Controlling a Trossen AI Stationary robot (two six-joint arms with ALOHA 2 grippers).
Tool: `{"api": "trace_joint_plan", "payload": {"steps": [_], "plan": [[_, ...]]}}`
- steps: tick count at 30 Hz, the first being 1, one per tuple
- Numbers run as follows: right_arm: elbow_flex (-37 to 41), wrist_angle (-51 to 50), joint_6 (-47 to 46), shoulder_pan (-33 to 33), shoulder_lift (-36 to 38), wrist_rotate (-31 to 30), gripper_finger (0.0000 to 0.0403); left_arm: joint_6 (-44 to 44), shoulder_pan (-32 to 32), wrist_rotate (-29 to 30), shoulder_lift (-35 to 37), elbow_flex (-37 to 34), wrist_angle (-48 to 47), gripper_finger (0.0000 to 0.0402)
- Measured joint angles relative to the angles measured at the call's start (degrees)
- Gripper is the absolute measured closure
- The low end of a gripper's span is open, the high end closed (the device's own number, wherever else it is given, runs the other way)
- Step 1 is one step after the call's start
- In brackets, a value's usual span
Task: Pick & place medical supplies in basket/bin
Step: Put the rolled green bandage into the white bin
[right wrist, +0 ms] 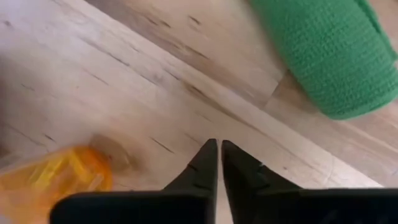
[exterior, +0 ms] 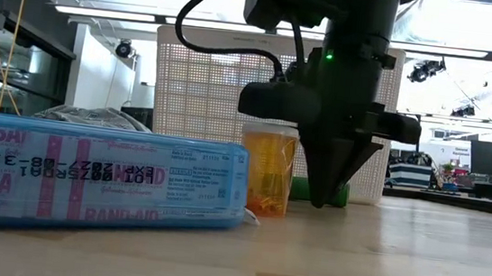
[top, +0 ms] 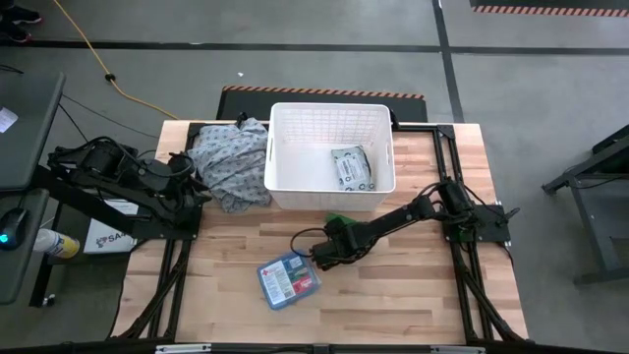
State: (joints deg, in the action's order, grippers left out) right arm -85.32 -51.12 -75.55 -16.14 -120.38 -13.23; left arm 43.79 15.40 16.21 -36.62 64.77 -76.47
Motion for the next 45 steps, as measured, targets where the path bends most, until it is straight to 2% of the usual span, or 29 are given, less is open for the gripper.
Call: {"api": "trace_joint_plan", "payload": {"steps": [16,27,40,45], "plan": [[0.0,0.0,-0.5,-0.1,0.0,2.3,0.0402,0.0,0.0,0.0,0.0,0.0,-0.1,0.019],[0.0,-2.2,-5.5,-2.5,0.0,2.3,0.0403,-0.6,0.0,0.0,0.0,0.0,-0.2,0.019],[0.0,-2.0,-5.7,-3.3,0.0,-1.7,0.0403,-1.1,0.0,0.0,0.0,0.0,-0.2,0.019],[0.0,-3.6,-8.9,-3.4,0.0,-4.2,0.0393,-1.1,0.0,0.0,0.0,0.0,-0.2,0.019]]}}
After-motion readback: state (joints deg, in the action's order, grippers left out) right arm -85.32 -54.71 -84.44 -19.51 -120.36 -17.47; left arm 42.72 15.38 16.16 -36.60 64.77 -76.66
